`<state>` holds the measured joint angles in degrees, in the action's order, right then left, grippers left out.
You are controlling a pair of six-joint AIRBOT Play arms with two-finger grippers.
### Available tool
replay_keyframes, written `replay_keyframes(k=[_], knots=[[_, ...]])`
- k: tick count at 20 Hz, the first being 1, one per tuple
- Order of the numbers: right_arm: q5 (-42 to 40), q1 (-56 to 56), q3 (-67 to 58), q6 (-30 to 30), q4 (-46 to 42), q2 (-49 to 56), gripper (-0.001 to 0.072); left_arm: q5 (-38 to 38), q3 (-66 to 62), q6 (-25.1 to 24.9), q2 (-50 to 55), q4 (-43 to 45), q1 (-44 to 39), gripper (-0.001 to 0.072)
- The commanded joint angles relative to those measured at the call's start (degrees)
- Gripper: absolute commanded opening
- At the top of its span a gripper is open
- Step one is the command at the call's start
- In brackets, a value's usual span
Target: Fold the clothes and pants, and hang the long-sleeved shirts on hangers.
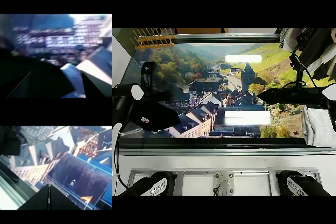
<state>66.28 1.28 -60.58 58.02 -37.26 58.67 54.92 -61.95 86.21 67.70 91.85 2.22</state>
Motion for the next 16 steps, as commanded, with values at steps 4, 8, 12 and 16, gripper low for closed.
replay_keyframes(k=[4, 8, 12, 16], knots=[[0.00, -0.07, 0.02, 0.02, 0.02, 0.04, 0.0019, -1.86, 5.33, 3.85, 11.23, 6.01, 8.70, 0.0690], [0.02, -0.07, 0.02, 0.02, 0.02, 0.04, 0.0019, 1.05, 4.61, 7.28, 15.32, 5.73, 6.88, 0.0088], [0.00, -0.07, 0.02, 0.02, 0.02, 0.04, 0.0019, 7.72, -0.79, 6.71, 8.44, -4.57, -2.47, 0.0008], [0.00, -0.07, 0.02, 0.02, 0.04, 0.04, 0.0019, 2.93, -3.96, 6.64, 0.20, -16.50, -21.31, 0.0008]])
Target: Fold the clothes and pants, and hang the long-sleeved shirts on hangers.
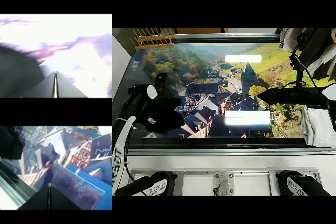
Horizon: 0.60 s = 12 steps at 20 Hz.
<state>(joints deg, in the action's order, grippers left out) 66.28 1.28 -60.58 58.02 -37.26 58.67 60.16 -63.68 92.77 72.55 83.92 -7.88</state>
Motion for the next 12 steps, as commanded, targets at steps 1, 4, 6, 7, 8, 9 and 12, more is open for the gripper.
replay_keyframes(k=[1, 4, 6, 7, 8, 9, 12], knots=[[0.00, -0.07, 0.02, 0.04, 0.07, 0.04, 0.0019, -4.87, -2.97, 0.11, -5.40, -8.66, -16.33, 0.0008], [0.20, -0.07, 0.02, 0.66, 3.54, 0.04, 0.0017, -10.29, -7.13, 0.09, -3.89, -7.10, -27.98, 0.0008], [0.13, 0.07, 0.02, 0.66, 3.69, 0.02, 0.0017, -6.58, -11.56, 1.84, -1.90, 3.39, -29.51, 0.0009], [0.17, 0.44, 0.02, 0.66, 3.67, 0.02, 0.0016, -3.41, -13.55, 4.13, -1.33, 8.90, -28.26, 0.0162], [0.22, 0.70, 0.02, 0.66, 3.67, 0.02, 0.0016, -0.04, -15.28, 4.98, -1.01, 13.49, -25.77, 0.0631], [0.22, 0.70, 0.02, 0.68, 3.67, 0.02, 0.0016, 2.51, -16.15, 6.27, -1.07, 15.91, -22.36, 0.0711], [0.20, 0.66, 0.02, 0.66, 3.67, 0.04, 0.0016, 5.25, -13.68, 6.25, -1.90, 16.46, -7.50, 0.0711]])
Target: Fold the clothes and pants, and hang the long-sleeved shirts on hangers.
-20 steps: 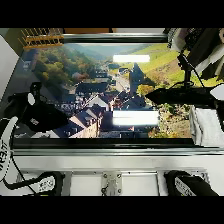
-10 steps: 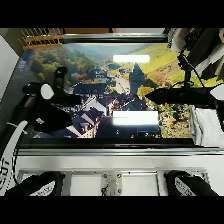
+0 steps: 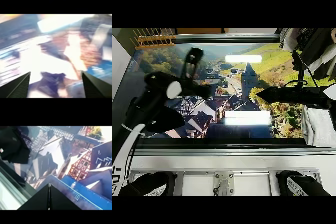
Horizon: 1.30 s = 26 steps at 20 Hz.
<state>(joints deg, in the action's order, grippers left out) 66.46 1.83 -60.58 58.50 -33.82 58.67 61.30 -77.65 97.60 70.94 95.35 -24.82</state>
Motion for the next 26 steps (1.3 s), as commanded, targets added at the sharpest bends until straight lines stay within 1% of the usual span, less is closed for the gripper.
replay_keyframes(k=[1, 4, 7, 10, 11, 14, 15, 16, 17, 18, 19, 21, 23, 24, 26], knots=[[0.02, 0.11, 0.02, 0.17, 0.24, 0.04, 0.0016, 3.82, 2.32, 1.42, -0.24, 5.03, 14.34, 0.0711], [0.02, 0.09, 0.15, 0.17, 0.22, 0.04, 0.0016, 0.81, 9.40, 1.40, 1.97, 4.98, 27.96, 0.0711], [0.02, 0.09, 0.15, 0.17, 0.22, 0.04, 0.0016, -0.31, 14.29, 1.40, 6.05, 4.92, 36.48, 0.0712], [0.00, 0.09, 0.15, 0.17, 0.22, 0.04, 0.0015, -1.66, 17.99, 1.40, 8.81, 4.31, 40.98, 0.0712], [0.00, 0.09, 0.15, 0.17, 0.22, 0.07, 0.0016, -2.36, 18.86, 1.31, 9.38, 2.36, 41.97, 0.0712], [0.00, 0.09, 0.17, 0.17, 0.22, 0.07, 0.0016, -5.27, 21.62, 1.22, 10.40, -2.60, 42.75, 0.0711], [-0.02, 0.09, 0.17, 0.17, 0.22, 0.04, 0.0016, -5.64, 22.10, 1.22, 10.78, -3.58, 42.42, 0.0696], [0.02, 0.11, 0.17, 0.17, 0.22, 0.04, 0.0017, -5.29, 21.90, 1.25, 11.06, -4.13, 41.77, 0.0422], [0.04, 0.11, 0.17, 0.17, 0.22, 0.04, 0.0016, -5.31, 21.88, 1.25, 10.56, -4.11, 40.81, 0.0130], [0.00, 0.15, 0.11, 0.17, 0.26, 0.00, 0.0016, -5.14, 21.70, 1.18, 9.33, -4.37, 39.21, 0.0008], [-0.04, 0.76, -0.26, 0.17, 0.24, -0.04, 0.0015, -3.87, 20.94, 0.90, 7.63, -5.84, 37.29, 0.0008], [0.00, 3.87, -2.23, 0.17, -0.17, -0.09, 0.0014, -0.31, 19.30, -2.49, 2.64, -12.90, 31.45, 0.0008], [-0.07, 8.66, -4.50, 0.22, 0.04, -0.50, 0.0015, 0.98, 18.60, -4.31, -2.84, -21.00, 23.08, 0.0008], [-0.26, 10.64, -5.03, 0.24, 0.13, -0.87, 0.0014, -0.13, 18.62, -4.31, -5.38, -23.82, 17.86, 0.0008], [-0.37, 13.57, -5.09, 0.24, 0.24, -1.73, 0.0015, -5.55, 18.62, -4.31, -8.61, -24.79, 6.58, 0.0008]])
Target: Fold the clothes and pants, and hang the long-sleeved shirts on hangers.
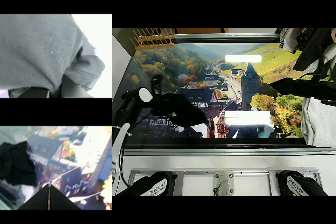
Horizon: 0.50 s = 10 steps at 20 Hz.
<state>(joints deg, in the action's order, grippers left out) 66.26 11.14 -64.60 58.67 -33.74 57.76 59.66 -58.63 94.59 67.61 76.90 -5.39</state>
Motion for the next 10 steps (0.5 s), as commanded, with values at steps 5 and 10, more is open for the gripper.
replay_keyframes(k=[5, 10], knots=[[0.24, 5.33, -1.07, 0.02, -0.07, -1.31, 0.0014, -20.26, -2.19, -2.82, -7.30, -5.22, -31.43, 0.0009], [0.22, 5.31, -1.07, 0.02, -0.07, -1.25, 0.0015, -12.26, -5.22, -5.27, -6.27, -0.35, -25.16, 0.0068]])
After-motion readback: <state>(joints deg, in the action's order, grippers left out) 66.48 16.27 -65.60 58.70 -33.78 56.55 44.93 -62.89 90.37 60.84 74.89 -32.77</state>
